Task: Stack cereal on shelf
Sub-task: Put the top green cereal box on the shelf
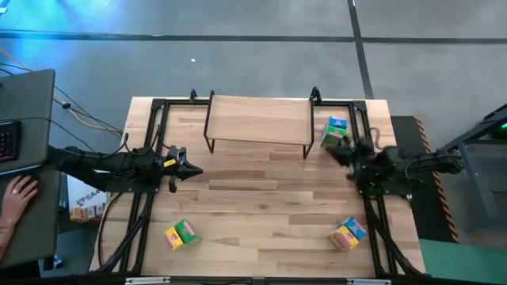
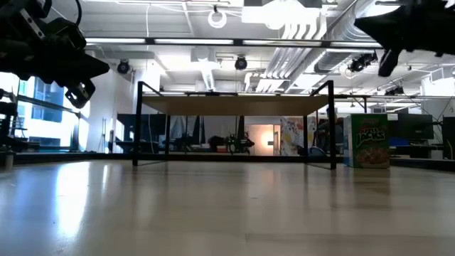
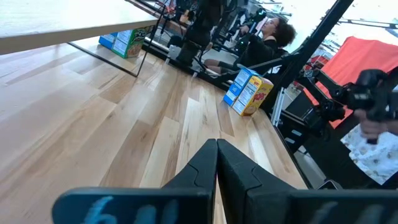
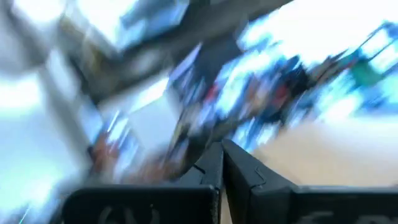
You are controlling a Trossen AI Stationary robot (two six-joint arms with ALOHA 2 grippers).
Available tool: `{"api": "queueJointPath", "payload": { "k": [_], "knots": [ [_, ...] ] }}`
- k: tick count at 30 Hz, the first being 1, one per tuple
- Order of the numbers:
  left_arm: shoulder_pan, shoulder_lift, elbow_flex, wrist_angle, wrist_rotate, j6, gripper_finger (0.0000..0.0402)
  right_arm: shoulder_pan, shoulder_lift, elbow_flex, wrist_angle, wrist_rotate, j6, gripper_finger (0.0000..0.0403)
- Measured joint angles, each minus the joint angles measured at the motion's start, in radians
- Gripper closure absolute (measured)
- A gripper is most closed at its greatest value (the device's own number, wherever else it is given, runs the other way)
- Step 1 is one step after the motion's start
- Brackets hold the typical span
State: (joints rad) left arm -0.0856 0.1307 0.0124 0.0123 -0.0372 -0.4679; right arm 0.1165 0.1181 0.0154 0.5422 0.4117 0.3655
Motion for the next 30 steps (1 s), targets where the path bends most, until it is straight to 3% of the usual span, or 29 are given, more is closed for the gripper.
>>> {"api": "queueJointPath", "payload": {
  "k": [4, 8, 14, 18, 22, 26, 30],
  "knots": [
    [0.000, 0.000, 0.000, 0.000, 0.000, 0.000, 0.0398, -0.001, 0.000, 0.000, 0.211, 0.236, -0.026, 0.0402],
    [0.000, 0.000, 0.000, 0.000, 0.000, 0.000, 0.0398, -0.021, 0.001, 0.003, 0.291, 0.299, -0.073, 0.0402],
    [0.000, 0.000, 0.000, 0.000, 0.000, 0.000, 0.0398, -0.106, 0.084, 0.162, 0.137, 0.432, -0.032, 0.0382],
    [0.000, 0.000, 0.000, 0.000, 0.000, 0.000, 0.0398, -0.179, 0.181, 0.372, -0.203, 0.452, 0.030, 0.0310],
    [0.000, 0.000, 0.000, 0.000, 0.000, 0.000, 0.0398, -0.275, 0.286, 0.634, -0.774, 0.431, 0.232, 0.0209],
    [0.000, 0.000, 0.000, 0.000, 0.000, 0.000, 0.0398, -0.408, 0.426, 0.860, -1.347, 0.297, 0.496, 0.0134],
    [0.000, 0.000, 0.000, 0.000, 0.000, 0.000, 0.0398, -0.538, 0.569, 0.970, -1.646, 0.049, 0.490, 0.0116]
  ]
}}
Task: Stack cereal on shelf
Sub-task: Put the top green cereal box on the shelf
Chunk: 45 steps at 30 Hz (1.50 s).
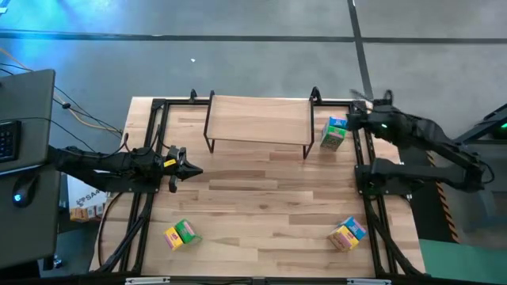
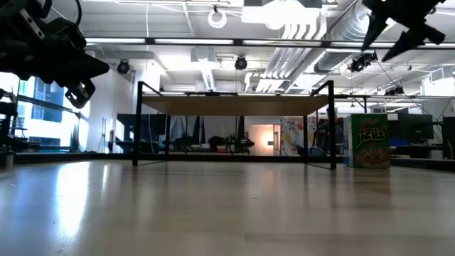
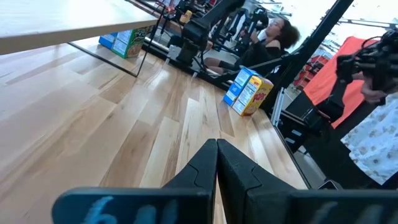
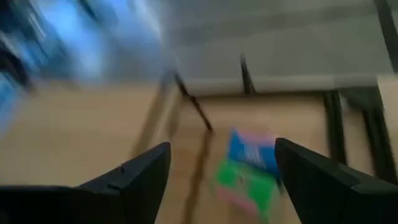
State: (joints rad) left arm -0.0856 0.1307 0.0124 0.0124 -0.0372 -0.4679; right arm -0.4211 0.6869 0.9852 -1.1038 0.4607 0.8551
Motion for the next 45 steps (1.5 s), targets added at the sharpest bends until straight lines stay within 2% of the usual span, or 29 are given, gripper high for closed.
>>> {"api": "queueJointPath", "payload": {
  "k": [3, 5, 9, 12, 19, 23, 26, 29, 33, 42, 45],
  "knots": [
    [0.000, 0.000, 0.000, 0.000, 0.000, 0.000, 0.0398, -0.084, 0.097, 0.014, -0.071, -0.183, -0.126, 0.0115],
    [0.000, 0.000, 0.000, 0.000, 0.000, 0.000, 0.0398, -0.135, 0.154, 0.014, -0.096, -0.264, -0.235, 0.0114],
    [0.000, 0.000, 0.000, 0.000, 0.000, 0.000, 0.0398, -0.226, 0.252, 0.014, -0.124, -0.357, -0.478, 0.0114],
    [0.000, 0.000, 0.000, 0.000, 0.000, 0.000, 0.0398, -0.271, 0.312, 0.014, -0.137, -0.403, -0.598, 0.0114],
    [0.000, 0.000, 0.000, 0.000, 0.000, 0.000, 0.0398, -0.309, 0.422, 0.014, -0.116, -0.383, -0.811, 0.0114],
    [0.000, 0.000, 0.000, 0.000, 0.000, 0.000, 0.0398, -0.308, 0.476, 0.014, -0.109, -0.382, -0.877, 0.0114],
    [0.000, 0.000, 0.000, 0.000, 0.000, 0.000, 0.0398, -0.308, 0.518, 0.014, -0.102, -0.343, -0.916, 0.0114],
    [0.000, 0.000, 0.000, 0.000, 0.000, 0.000, 0.0398, -0.308, 0.553, 0.014, -0.103, -0.311, -0.935, 0.0114],
    [0.000, 0.000, 0.000, 0.000, 0.000, 0.000, 0.0398, -0.306, 0.578, 0.014, -0.103, -0.330, -0.935, 0.0114],
    [0.000, 0.000, 0.000, 0.000, 0.000, 0.000, 0.0398, -0.283, 0.582, 0.014, -0.096, -0.338, -0.939, 0.0114],
    [0.000, 0.000, 0.000, 0.000, 0.000, 0.000, 0.0398, -0.283, 0.582, 0.014, -0.090, -0.310, -0.942, 0.0114]
  ]
}}
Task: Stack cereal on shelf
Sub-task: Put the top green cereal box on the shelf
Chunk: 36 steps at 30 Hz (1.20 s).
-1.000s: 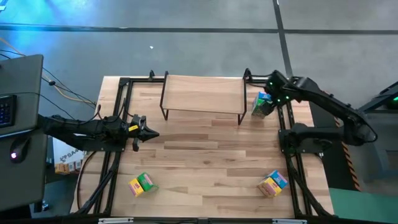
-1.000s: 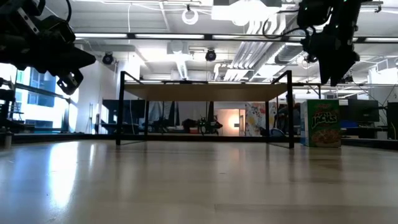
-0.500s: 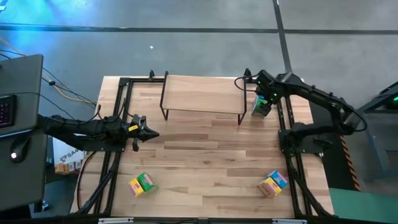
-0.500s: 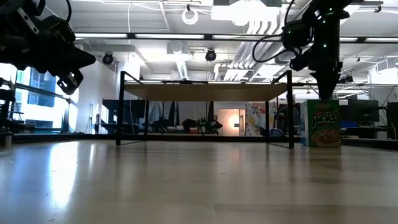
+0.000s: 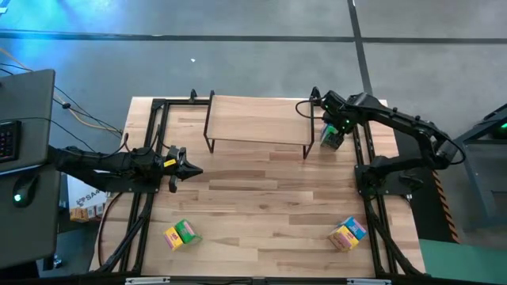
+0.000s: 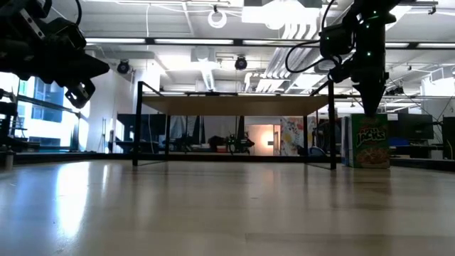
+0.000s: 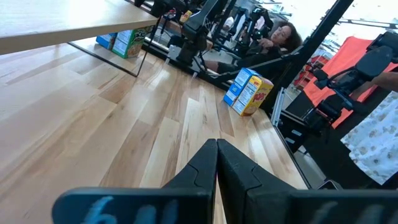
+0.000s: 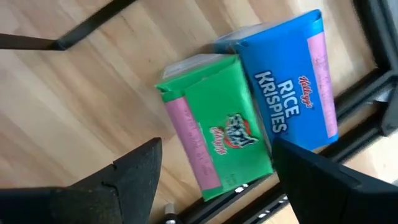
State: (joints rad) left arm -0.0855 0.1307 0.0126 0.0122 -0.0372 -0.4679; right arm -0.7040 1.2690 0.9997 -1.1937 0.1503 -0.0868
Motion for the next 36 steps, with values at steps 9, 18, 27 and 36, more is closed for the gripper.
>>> {"api": "queueJointPath", "payload": {
  "k": [9, 18, 27, 36],
  "knots": [
    [0.000, 0.000, 0.000, 0.000, 0.000, 0.000, 0.0398, 0.000, 0.000, 0.000, -0.015, -0.002, 0.002, 0.0114],
    [0.000, 0.000, 0.000, 0.000, 0.000, 0.000, 0.0398, 0.000, 0.000, 0.000, -0.038, -0.002, 0.000, 0.0114],
    [0.000, 0.000, 0.000, 0.000, 0.000, 0.000, 0.0398, 0.000, -0.001, 0.000, -0.035, -0.043, 0.000, 0.0114],
    [0.000, 0.000, 0.000, 0.000, 0.000, 0.000, 0.0398, 0.000, -0.001, 0.000, -0.024, -0.010, 0.000, 0.0114]
  ]
}}
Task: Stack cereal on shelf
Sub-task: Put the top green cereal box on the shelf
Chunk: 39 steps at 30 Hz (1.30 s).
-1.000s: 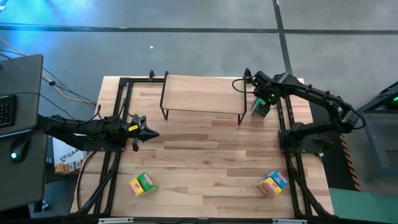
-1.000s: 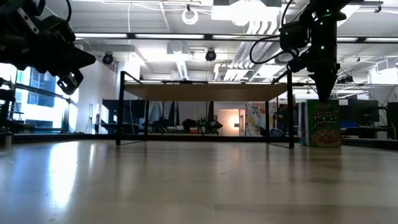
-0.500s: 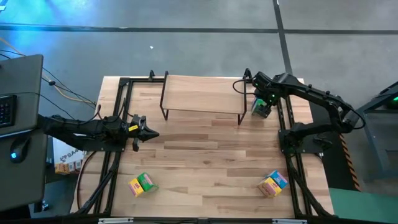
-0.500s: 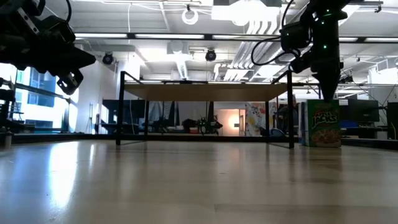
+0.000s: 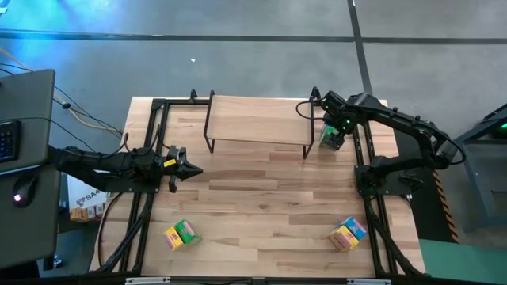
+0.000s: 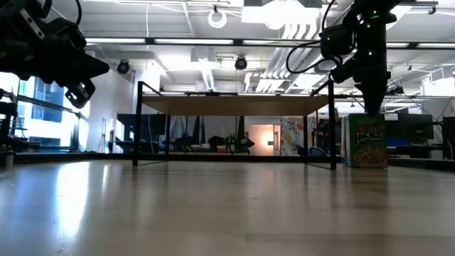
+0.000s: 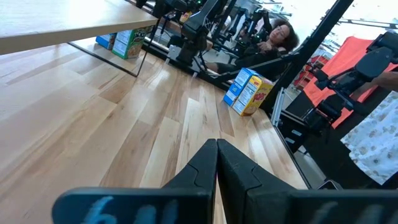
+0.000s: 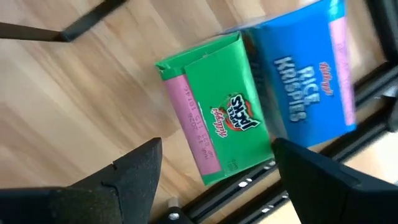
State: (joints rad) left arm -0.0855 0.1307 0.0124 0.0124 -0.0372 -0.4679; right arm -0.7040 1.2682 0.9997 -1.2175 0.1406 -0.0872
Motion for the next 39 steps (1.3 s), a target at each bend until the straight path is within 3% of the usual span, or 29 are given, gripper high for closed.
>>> {"api": "queueJointPath", "payload": {
  "k": [21, 39],
  "knots": [
    [0.000, 0.000, 0.000, 0.000, 0.000, 0.000, 0.0398, 0.000, 0.000, 0.000, 0.029, -0.064, -0.026, 0.0114],
    [0.000, 0.000, 0.000, 0.000, 0.000, 0.000, 0.0398, 0.000, 0.000, 0.000, 0.029, -0.006, -0.052, 0.0114]
  ]
}}
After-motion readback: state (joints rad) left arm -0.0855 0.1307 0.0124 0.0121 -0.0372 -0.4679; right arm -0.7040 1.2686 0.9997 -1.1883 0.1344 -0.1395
